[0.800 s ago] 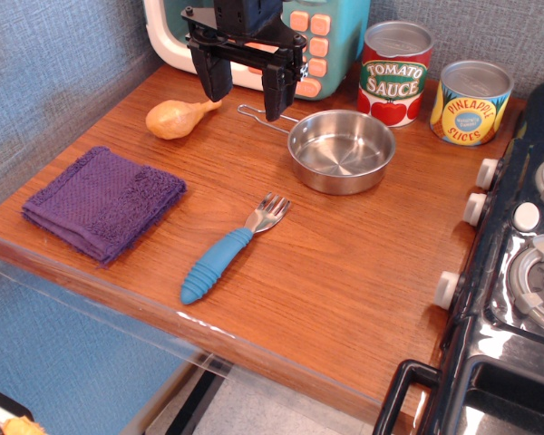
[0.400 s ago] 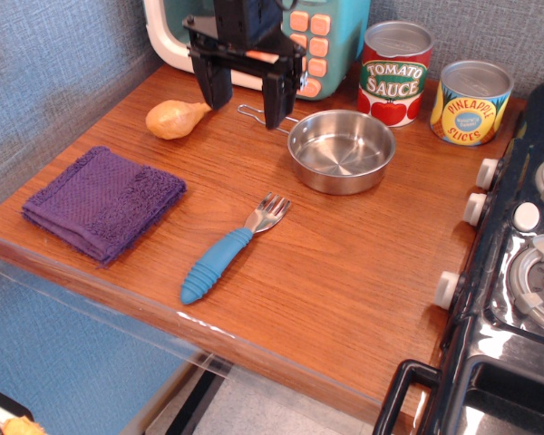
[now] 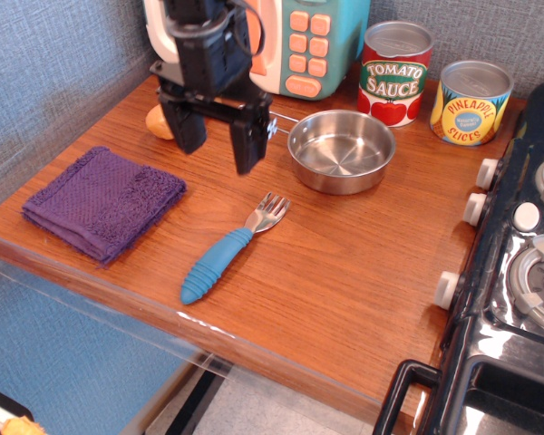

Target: Place the fork onto the purple towel

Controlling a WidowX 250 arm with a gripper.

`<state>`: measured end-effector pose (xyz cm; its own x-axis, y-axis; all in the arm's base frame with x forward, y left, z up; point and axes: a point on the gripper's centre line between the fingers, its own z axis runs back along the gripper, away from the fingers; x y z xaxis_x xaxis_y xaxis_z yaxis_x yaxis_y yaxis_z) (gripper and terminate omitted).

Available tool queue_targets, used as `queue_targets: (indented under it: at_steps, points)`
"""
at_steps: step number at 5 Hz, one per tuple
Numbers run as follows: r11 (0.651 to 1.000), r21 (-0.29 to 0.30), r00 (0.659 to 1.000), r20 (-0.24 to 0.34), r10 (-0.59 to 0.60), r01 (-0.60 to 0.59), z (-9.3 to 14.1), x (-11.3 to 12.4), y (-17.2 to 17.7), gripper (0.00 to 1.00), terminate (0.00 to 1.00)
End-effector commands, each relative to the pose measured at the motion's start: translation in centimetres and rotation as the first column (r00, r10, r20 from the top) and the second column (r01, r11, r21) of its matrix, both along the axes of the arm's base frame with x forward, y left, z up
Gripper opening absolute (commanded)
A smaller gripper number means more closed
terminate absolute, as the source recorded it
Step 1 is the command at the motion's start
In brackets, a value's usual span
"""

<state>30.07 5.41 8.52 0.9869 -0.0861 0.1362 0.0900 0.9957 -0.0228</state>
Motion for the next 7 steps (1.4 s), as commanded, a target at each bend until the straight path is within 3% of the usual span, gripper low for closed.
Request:
queue_targets:
  at_steps: [1,2,5,6,7]
  points:
    - [0.999,0.033,1.0,-0.011,-0.02,0.021,-2.2,-2.5,0.0,1.0,0.0]
    - [0.999,0.006,0.999,-0.026,-0.032,0.032,-4.0,-2.9,-0.2,1.0,0.0]
    - [0.998,0.032,0.996,-0.066,-0.057,0.06,-7.7,-3.5,-1.9,1.0,0.0]
    - [0.998,0.04,0.997,-0.065,-0.044,0.047,-8.1,-3.4,-1.8,0.0,0.0]
    - [0.998,0.05,0.998,-0.059,-0.036,0.039,-8.0,-3.5,-1.8,0.0,0.0]
